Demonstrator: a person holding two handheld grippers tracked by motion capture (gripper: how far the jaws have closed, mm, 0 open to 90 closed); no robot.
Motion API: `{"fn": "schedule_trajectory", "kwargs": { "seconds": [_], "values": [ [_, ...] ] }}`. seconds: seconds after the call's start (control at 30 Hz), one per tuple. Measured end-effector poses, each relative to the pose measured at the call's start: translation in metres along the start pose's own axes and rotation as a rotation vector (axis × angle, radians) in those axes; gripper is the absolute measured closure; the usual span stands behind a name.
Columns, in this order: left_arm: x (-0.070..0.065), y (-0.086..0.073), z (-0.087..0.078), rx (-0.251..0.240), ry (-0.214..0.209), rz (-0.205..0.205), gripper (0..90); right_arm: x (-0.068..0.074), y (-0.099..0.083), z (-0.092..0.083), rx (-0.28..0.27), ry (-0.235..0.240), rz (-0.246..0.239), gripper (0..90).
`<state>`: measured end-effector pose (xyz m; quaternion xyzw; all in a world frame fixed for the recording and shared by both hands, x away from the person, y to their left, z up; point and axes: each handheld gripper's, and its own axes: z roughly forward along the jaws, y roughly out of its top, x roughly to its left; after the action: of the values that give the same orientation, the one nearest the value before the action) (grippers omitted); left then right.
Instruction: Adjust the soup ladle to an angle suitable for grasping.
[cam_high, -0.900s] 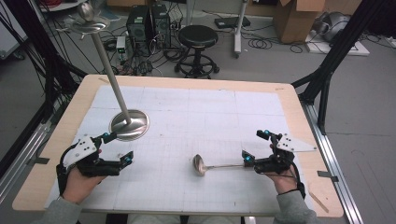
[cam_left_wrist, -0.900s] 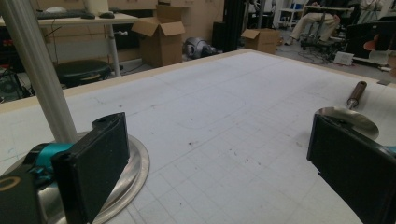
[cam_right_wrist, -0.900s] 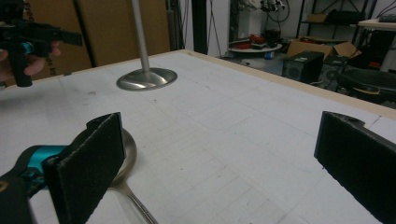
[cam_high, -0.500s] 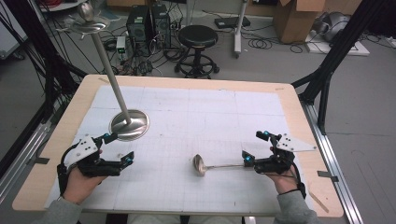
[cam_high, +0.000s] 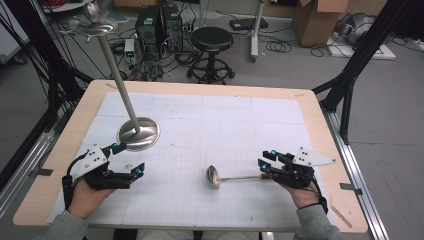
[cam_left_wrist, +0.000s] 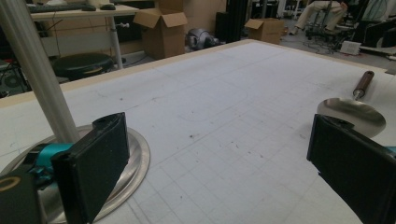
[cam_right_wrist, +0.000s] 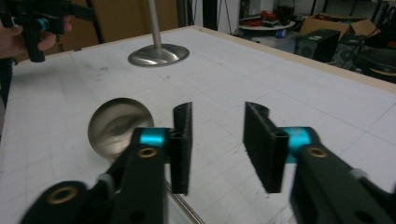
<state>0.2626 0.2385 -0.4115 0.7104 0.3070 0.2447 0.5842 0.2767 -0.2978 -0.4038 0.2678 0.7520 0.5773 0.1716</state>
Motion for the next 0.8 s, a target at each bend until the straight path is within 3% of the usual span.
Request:
{"fn": "schedule_trajectory", "kwargs": {
  "seconds": [0.07,0.1,0.13,0.47,0.73,0.8],
  "values": [
    [0.0,0.0,0.001,0.002,-0.003,0.002,6.3,0.002,0.0,-0.005,-0.052,0.018,0.001,80.1],
    [0.0,0.0,0.002,0.0,-0.003,-0.001,6.3,0.002,0.0,-0.005,-0.052,0.018,0.001,80.1],
    [0.001,0.001,0.002,-0.001,-0.006,-0.004,6.4,0.004,-0.002,-0.009,-0.066,0.016,-0.012,89.0],
    [0.003,0.003,0.009,-0.005,-0.011,-0.019,6.4,0.009,-0.009,-0.012,0.021,0.014,-0.039,89.4],
    [0.003,0.004,0.019,0.009,-0.025,-0.017,6.4,0.009,-0.018,-0.021,0.075,-0.01,-0.006,89.3],
    [0.003,0.004,0.02,0.008,-0.025,-0.022,6.3,0.005,-0.025,-0.022,0.121,-0.026,0.016,89.3]
  ]
}}
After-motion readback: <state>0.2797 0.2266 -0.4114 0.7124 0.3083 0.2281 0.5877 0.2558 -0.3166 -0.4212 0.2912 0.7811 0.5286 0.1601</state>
